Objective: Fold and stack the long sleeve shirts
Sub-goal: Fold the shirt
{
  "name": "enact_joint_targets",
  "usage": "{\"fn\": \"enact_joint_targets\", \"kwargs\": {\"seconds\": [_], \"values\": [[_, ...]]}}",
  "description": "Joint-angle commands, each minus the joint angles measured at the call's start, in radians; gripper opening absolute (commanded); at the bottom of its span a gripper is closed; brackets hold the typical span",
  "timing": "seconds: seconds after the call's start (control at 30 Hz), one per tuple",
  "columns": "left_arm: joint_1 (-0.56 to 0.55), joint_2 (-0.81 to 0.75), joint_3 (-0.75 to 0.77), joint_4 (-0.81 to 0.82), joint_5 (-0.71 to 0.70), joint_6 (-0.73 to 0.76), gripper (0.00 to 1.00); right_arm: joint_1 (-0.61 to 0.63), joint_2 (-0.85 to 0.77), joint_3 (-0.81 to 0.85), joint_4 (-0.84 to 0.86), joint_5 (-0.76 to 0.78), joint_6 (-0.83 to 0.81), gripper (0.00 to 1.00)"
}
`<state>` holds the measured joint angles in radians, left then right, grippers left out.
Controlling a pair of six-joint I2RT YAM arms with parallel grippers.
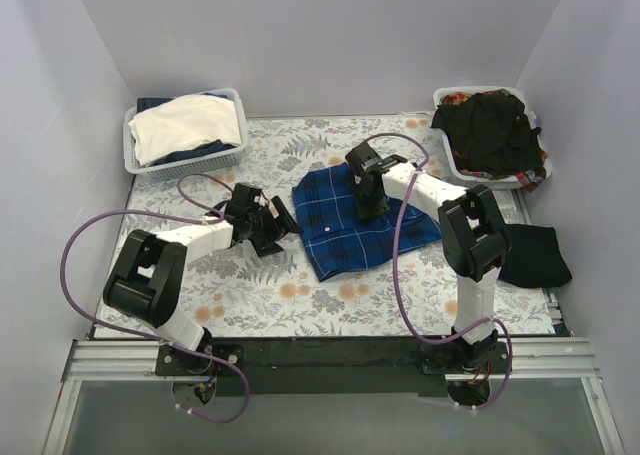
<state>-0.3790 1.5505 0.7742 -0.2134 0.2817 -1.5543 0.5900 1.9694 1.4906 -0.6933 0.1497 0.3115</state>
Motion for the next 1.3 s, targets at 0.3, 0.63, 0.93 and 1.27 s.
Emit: {"fn": "enact_joint_targets", "kwargs": {"seconds": [0.3, 0.63, 0.93, 1.27], "values": [[0.003, 0.267, 0.051, 0.278, 0.117, -0.082, 0.67, -0.022, -0.049, -0.003, 0.074, -0.078, 0.017, 0.26], [-0.001, 0.304, 0.069, 0.261, 0.128, -0.070, 0.18, -0.035, 0.006, -0.019, 0.100, -0.140, 0.015, 0.26], [0.000, 0.191, 0.123, -0.025, -0.028, 0.087, 0.00, 0.027, 0.019, -0.104, 0.146, -0.213, 0.024, 0.23], [0.032, -0.084, 0.099, -0.311, -0.180, 0.278, 0.00, 0.263, 0.048, -0.049, 0.130, -0.196, 0.121, 0.23]]}}
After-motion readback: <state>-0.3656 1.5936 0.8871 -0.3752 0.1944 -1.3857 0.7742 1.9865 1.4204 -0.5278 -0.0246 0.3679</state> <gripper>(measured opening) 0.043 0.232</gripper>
